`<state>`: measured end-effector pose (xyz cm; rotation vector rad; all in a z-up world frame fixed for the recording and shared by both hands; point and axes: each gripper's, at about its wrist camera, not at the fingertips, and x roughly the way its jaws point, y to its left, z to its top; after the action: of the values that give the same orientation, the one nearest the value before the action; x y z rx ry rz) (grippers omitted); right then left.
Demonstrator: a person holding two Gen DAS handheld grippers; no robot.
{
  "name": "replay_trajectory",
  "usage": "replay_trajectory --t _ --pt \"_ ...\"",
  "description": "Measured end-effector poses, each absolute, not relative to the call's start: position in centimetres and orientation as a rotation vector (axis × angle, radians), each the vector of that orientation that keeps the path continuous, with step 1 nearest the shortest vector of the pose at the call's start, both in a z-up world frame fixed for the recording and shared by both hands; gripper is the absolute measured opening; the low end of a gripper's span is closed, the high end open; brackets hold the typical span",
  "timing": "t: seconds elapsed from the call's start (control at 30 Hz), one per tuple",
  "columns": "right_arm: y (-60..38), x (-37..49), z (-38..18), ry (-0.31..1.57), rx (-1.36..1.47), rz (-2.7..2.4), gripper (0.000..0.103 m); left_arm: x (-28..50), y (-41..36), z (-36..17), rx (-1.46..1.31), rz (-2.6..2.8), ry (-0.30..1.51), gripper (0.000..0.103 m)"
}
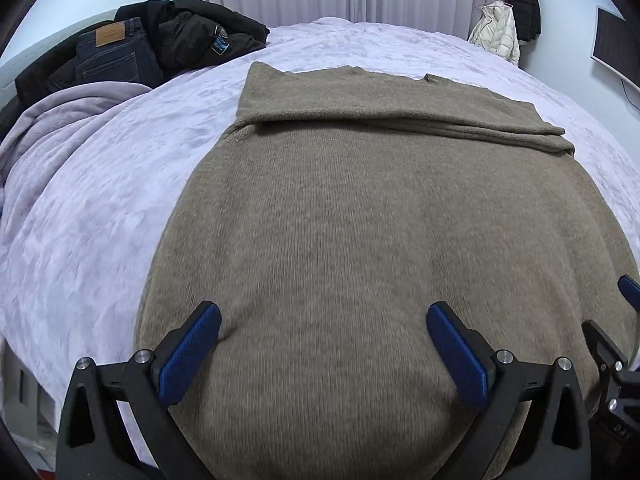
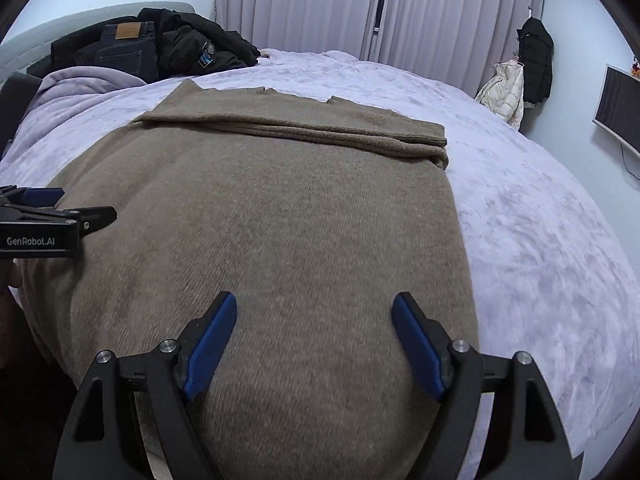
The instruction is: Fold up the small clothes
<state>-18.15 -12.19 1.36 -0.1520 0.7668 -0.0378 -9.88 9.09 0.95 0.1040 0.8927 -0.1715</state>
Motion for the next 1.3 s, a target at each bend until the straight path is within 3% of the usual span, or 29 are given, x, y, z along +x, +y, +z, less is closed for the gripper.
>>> replay_trajectory --t 0.27,0.5,0.6,0.7,0.8,0.93,1.13,1.3 --pt "-11.3 -20.4 1.3 0.807 -0.214 -0.037 0.083 -11.9 9.8 1.1 0.071 -0.175 0.947 0.103" --pt "-10.9 -19.3 3.4 0.979 -0.208 0.023 0.083 -13.3 9.5 3.3 0.107 -0.208 0.935 0.103" --pt "-11.4 -18.0 6.5 0.876 -0.148 -0.048 0.083 -11.9 8.1 5.6 0.13 -0.241 0.862 0.103" --pt "-10.9 -13.8 8.0 0.837 -0.13 -0.094 0.083 -7.2 6.5 6.0 0.108 -0.237 0.948 0.103" --pt "-10.3 -8.7 6.9 0.933 -0.109 -0.114 0.083 -3.3 5.2 4.3 0.117 -0.174 1.047 0.103" --pt "-10.9 -5.8 4.0 1.123 -0.076 -0.202 0.083 -3.8 4.6 1.9 0.146 -0.16 1.073 0.103" --pt "-10.2 -12.9 3.1 1.032 -0.105 -0.09 0.085 -10.1 6.9 1.7 0.139 -0.212 1.081 0.103" --pt "-8.0 -20.3 1.7 0.944 -0.289 -0.005 0.087 -14.8 7.2 -0.5 0.23 -0.236 1.11 0.103"
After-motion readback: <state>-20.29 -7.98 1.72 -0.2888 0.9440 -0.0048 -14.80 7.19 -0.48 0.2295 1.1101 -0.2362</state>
